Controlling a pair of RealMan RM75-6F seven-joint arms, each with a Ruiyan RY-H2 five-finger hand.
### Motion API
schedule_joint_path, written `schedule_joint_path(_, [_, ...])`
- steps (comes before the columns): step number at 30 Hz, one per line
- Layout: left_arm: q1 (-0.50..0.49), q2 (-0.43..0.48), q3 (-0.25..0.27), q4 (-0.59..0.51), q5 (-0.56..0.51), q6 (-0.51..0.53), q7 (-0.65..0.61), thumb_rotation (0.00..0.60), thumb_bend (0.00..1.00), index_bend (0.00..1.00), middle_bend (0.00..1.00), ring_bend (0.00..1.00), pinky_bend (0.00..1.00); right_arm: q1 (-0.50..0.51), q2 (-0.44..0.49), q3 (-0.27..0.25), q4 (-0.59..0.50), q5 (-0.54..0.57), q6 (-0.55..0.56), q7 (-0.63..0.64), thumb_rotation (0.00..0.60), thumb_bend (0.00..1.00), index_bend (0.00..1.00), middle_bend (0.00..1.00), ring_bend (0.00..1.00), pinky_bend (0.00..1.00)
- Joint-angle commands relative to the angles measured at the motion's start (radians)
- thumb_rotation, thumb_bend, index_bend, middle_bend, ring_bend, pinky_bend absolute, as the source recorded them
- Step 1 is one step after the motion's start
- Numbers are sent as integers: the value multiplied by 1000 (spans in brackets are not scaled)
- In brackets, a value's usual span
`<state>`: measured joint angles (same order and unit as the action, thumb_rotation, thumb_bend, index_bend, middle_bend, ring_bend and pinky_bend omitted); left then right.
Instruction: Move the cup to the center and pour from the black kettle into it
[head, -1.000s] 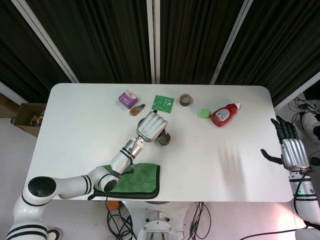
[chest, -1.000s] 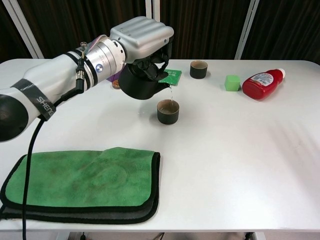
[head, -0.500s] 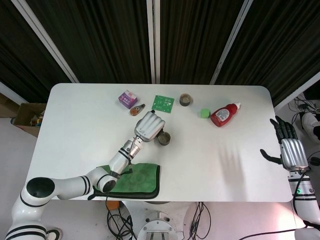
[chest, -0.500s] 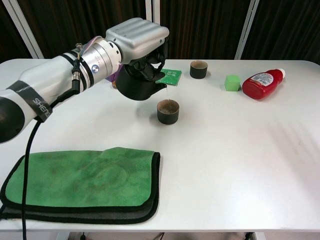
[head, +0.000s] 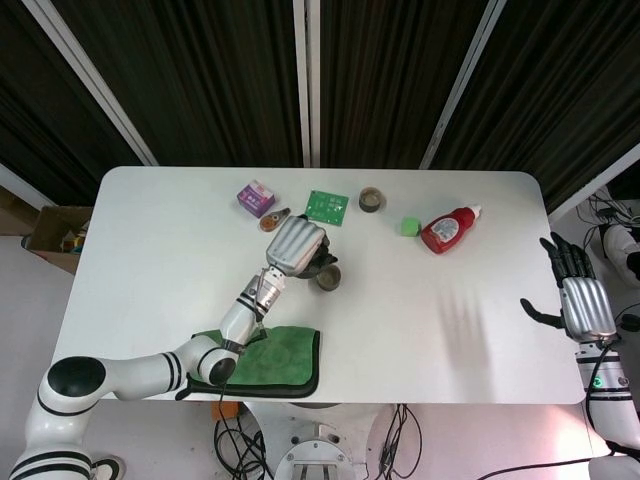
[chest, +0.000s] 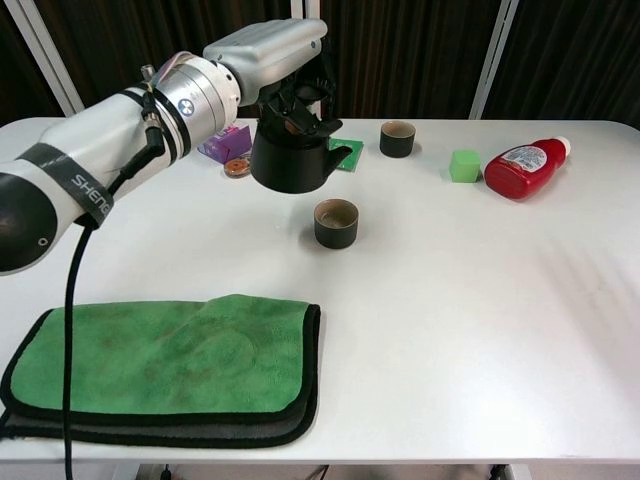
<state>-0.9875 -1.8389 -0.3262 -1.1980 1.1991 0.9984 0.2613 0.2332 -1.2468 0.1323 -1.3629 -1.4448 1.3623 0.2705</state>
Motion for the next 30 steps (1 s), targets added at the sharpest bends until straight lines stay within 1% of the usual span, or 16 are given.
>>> schedule_joint_path(1, [13,15,-16,-25,-2,16,-43,600,464,1000,1000,946,534,2,1,1,0,1,-3,0,600,182,0,0,0,0])
schedule_joint_path(8, [61,71,-34,-95,9,63,-146,600,465,1000,1000,946,534,8,0,1,-9,-3,-7,-12,600,182,0,0,0,0])
schedule_joint_path(13, [115,134,-7,-140,19,82,-190,600,464,1000,1000,946,534,8,5,3,-22,-3,-3,-25,600,183,0,0,0,0])
schedule_joint_path(16, [150,163,15,-145,25,94,-223,600,465,1000,1000,946,534,6,10,5,-33,-2,3,-32,600,183,0,0,0,0])
schedule_joint_path(24, [232,186,67,-66,53,133,-331,600,463,1000,1000,946,530,0,27,10,-64,1,16,-51,600,183,0,0,0,0])
schedule_joint_path(30, [269,162,92,33,67,141,-416,600,458,1000,1000,946,529,-4,38,11,-85,0,26,-64,600,183,0,0,0,0])
